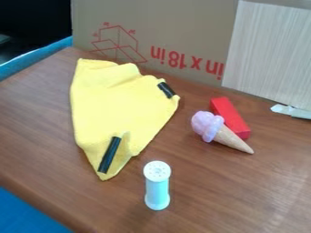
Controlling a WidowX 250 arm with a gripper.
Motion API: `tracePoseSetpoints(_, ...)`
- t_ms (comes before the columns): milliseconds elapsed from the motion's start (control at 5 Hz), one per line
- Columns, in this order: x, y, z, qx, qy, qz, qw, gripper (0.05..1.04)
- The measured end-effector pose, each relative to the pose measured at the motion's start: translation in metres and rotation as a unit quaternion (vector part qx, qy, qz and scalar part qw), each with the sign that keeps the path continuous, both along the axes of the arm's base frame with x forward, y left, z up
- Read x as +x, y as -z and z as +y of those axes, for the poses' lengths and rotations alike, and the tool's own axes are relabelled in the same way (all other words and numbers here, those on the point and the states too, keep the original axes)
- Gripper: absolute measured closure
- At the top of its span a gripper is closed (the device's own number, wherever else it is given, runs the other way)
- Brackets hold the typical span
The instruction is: Unfold the cloth from right to left
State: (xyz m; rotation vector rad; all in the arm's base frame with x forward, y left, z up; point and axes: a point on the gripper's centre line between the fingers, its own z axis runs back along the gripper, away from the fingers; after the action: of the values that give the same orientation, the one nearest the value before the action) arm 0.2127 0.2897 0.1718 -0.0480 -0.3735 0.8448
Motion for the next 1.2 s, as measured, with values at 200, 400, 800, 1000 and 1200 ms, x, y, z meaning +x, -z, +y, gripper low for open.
tracePoseSetpoints(200,0.001,0.014,-0.002,-0.021,-0.001,0.007,0.9998,0.083)
tracePoseSetpoints(400,0.028,0.040,-0.030,-0.075,0.018,-0.020,0.9968,0.083)
tracePoseSetpoints(800,0.057,0.045,-0.101,-0.029,-0.014,-0.096,0.9949,0.083)
tracePoseSetpoints(1000,0.072,0.047,-0.121,-0.009,-0.045,-0.066,0.9968,0.083)
tracePoseSetpoints(1200,0.097,0.034,-0.147,0.025,-0.077,-0.044,0.9957,0.083)
